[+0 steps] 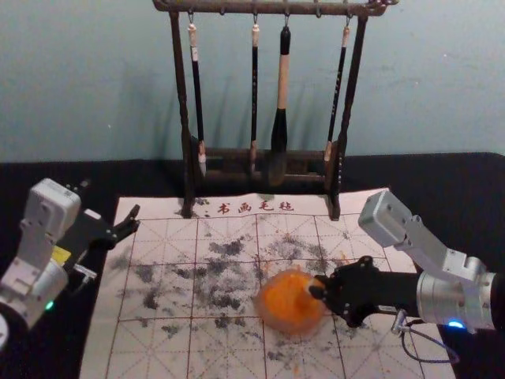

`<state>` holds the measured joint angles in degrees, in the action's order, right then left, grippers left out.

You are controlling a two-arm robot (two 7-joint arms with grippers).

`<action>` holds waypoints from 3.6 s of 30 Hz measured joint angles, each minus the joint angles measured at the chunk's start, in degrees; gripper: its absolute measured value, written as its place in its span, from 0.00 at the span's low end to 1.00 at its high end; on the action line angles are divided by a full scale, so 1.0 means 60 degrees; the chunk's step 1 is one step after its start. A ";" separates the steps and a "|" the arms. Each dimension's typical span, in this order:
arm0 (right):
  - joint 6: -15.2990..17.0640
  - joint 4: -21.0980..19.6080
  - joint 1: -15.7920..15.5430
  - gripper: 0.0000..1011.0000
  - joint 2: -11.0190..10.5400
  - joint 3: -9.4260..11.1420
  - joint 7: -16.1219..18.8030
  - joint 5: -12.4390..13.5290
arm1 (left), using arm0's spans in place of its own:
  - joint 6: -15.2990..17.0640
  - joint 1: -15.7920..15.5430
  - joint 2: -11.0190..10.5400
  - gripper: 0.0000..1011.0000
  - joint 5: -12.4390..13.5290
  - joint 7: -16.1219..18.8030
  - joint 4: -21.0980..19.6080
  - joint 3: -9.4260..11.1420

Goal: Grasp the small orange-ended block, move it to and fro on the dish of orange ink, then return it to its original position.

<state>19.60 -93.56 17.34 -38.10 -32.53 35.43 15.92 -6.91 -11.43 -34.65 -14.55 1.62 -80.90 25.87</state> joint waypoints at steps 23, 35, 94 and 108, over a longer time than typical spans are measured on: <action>-0.0019 0.0415 0.0619 0.09 0.0251 -0.0593 0.0299 -0.0268 | 0.0000 0.0000 0.0000 0.99 0.0000 0.0000 0.0000 -0.0001; 0.0212 0.0643 0.0715 0.09 0.0370 -0.0540 0.0044 -0.0487 | 0.0000 0.0000 0.0000 0.99 0.0000 0.0000 0.0000 0.0000; 0.1741 -0.2088 -0.0807 0.09 -0.1246 0.1236 -0.0765 0.0651 | 0.0000 0.0000 0.0000 0.99 0.0000 0.0000 0.0000 0.0000; 0.3008 -0.2430 -0.0697 0.09 -0.1524 0.1282 -0.0946 0.0828 | 0.0000 0.0000 0.0000 0.99 0.0000 0.0000 0.0000 0.0000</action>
<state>37.65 -108.14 13.16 -47.24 -24.84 29.76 20.89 -6.91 -11.43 -34.65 -14.55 1.62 -80.90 25.86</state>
